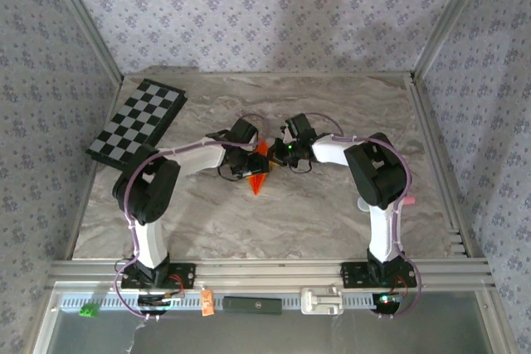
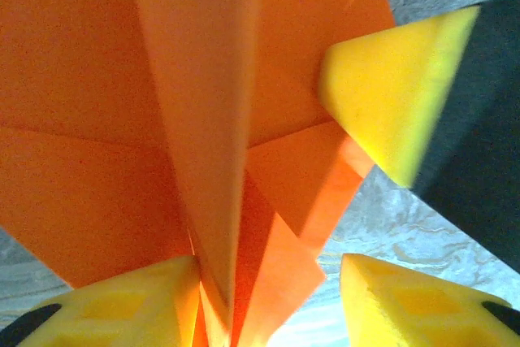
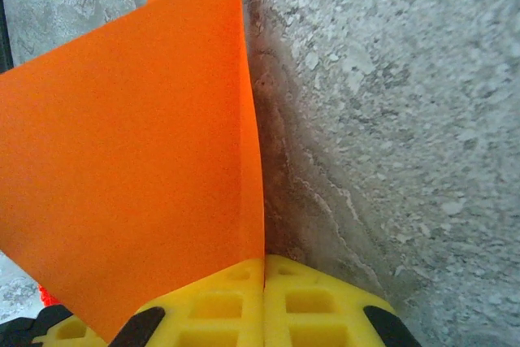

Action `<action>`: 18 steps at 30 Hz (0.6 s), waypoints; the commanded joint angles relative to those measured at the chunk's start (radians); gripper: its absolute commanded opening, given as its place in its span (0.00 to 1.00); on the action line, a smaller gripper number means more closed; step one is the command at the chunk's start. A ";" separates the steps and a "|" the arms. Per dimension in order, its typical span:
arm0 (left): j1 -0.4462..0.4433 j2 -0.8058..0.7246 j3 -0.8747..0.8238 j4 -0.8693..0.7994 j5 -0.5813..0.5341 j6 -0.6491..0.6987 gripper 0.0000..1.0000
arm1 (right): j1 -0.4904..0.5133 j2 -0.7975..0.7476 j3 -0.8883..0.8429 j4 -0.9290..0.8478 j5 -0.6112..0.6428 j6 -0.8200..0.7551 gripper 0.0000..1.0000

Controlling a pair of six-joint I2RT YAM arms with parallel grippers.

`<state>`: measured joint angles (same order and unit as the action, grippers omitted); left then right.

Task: Fold a paper plane with a square sheet of paper (pick it up from the middle)
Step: Pick up the paper plane from the center of the table.

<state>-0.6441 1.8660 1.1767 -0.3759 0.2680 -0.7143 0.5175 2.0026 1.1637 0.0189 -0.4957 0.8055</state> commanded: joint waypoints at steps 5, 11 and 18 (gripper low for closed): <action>-0.007 0.011 0.038 -0.058 -0.062 0.023 0.40 | 0.000 -0.031 0.053 -0.036 -0.027 0.016 0.07; -0.007 0.013 0.049 -0.073 -0.107 0.013 0.30 | -0.002 -0.029 0.057 -0.044 -0.029 0.016 0.07; -0.006 0.018 0.078 -0.102 -0.147 0.018 0.14 | -0.012 -0.049 0.055 -0.070 -0.002 -0.002 0.20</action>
<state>-0.6445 1.8740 1.2137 -0.4389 0.1555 -0.7052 0.5156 2.0006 1.1980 -0.0120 -0.5095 0.8127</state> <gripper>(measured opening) 0.150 0.189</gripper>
